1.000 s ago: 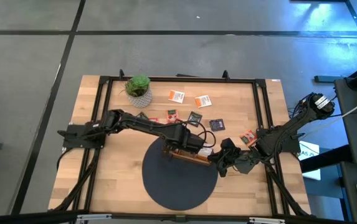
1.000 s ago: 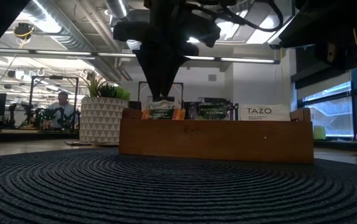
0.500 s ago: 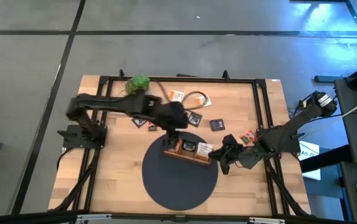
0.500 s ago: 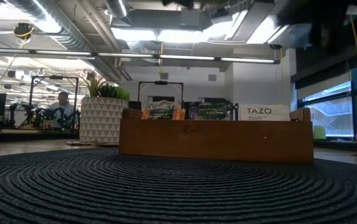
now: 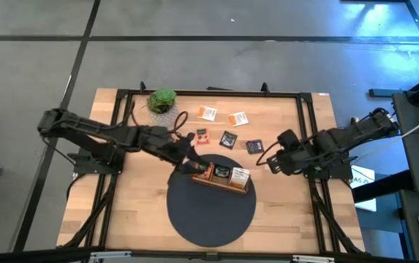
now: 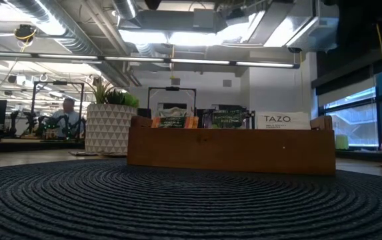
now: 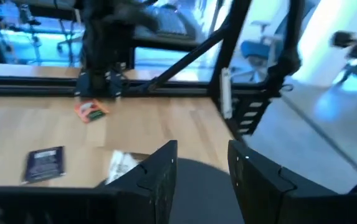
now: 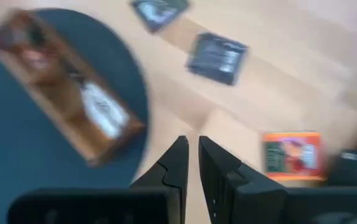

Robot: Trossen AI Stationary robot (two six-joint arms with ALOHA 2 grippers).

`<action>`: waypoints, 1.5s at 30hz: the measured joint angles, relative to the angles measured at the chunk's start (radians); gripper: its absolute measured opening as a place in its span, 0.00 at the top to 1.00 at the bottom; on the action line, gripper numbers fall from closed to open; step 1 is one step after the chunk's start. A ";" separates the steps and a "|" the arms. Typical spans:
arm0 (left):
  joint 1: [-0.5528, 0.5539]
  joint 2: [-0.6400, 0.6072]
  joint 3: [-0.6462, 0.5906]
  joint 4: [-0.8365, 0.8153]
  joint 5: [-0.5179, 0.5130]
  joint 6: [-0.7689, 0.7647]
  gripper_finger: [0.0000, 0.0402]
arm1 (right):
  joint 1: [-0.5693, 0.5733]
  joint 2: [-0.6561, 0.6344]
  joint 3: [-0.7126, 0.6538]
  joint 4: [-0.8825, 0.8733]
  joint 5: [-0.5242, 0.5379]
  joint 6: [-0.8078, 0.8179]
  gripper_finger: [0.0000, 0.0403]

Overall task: Pick & Place Tea
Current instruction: Put the right orange tea bag into the left slot of the wooden organizer

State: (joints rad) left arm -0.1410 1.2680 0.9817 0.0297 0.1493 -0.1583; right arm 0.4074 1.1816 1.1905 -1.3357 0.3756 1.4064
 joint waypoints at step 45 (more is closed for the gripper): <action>-0.040 -0.010 -0.075 0.056 -0.192 0.015 0.66 | -0.070 0.008 -0.508 0.206 -0.173 0.373 0.50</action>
State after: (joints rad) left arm -0.1810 1.2583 0.9062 0.0860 -0.0425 -0.1430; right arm 0.3371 1.1896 0.6830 -1.1296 0.2024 1.7796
